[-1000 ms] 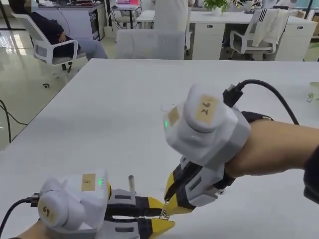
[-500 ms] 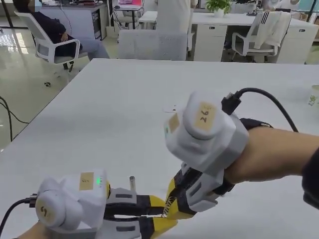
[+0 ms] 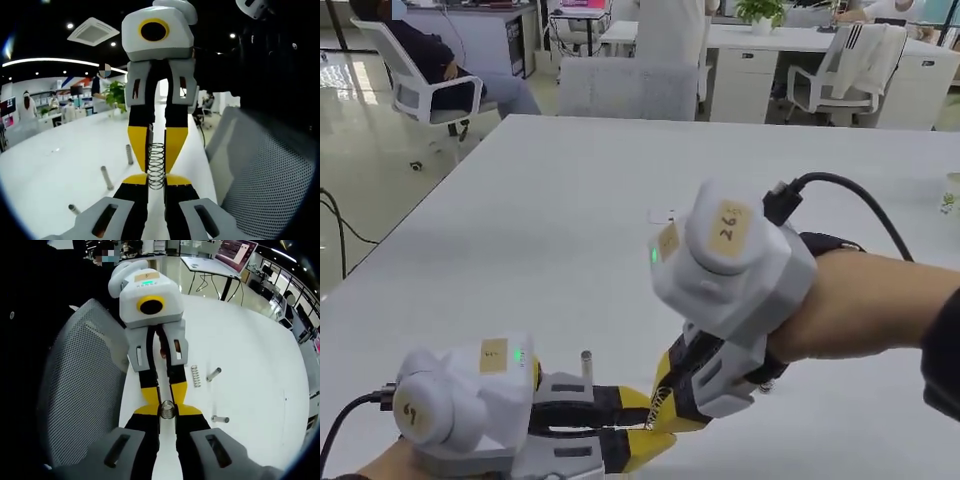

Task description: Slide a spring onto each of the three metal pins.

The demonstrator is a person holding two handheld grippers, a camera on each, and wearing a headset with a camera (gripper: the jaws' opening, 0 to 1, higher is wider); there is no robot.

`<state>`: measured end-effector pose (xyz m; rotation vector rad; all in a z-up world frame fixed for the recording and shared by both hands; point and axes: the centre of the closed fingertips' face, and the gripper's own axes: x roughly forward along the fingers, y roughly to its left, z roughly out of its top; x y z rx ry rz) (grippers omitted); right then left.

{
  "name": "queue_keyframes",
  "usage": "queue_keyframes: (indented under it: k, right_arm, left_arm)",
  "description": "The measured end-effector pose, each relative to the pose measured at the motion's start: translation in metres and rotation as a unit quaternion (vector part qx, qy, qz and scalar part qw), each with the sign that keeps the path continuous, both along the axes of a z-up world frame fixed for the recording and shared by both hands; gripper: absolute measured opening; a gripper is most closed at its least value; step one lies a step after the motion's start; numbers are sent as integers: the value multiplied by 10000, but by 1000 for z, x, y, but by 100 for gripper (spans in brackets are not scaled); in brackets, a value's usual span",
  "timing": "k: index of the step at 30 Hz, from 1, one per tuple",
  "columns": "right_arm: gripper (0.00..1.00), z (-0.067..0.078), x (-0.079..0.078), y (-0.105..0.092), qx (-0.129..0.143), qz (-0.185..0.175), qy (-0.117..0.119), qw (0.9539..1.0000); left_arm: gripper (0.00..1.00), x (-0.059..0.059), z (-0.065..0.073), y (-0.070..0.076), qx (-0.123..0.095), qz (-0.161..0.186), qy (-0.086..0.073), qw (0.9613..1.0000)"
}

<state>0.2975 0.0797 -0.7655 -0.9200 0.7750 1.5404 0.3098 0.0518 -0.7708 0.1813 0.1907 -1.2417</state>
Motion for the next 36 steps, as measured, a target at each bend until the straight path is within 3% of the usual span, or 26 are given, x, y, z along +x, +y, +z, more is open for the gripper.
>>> queue_keyframes:
  k: [8,16,36]
  right_arm:
    - [8,-1,5,-4,-58,-38,-30,10000]
    - [8,-1,13,-12,-101,-128,-67,9998]
    - [8,8,40,-34,-196,-436,-240,9986]
  left_arm:
    - [15,0,-7,8,18,143,165,9998]
    - [25,-1,-16,25,-44,402,343,9986]
    - [39,4,-23,71,-227,1209,494,9912]
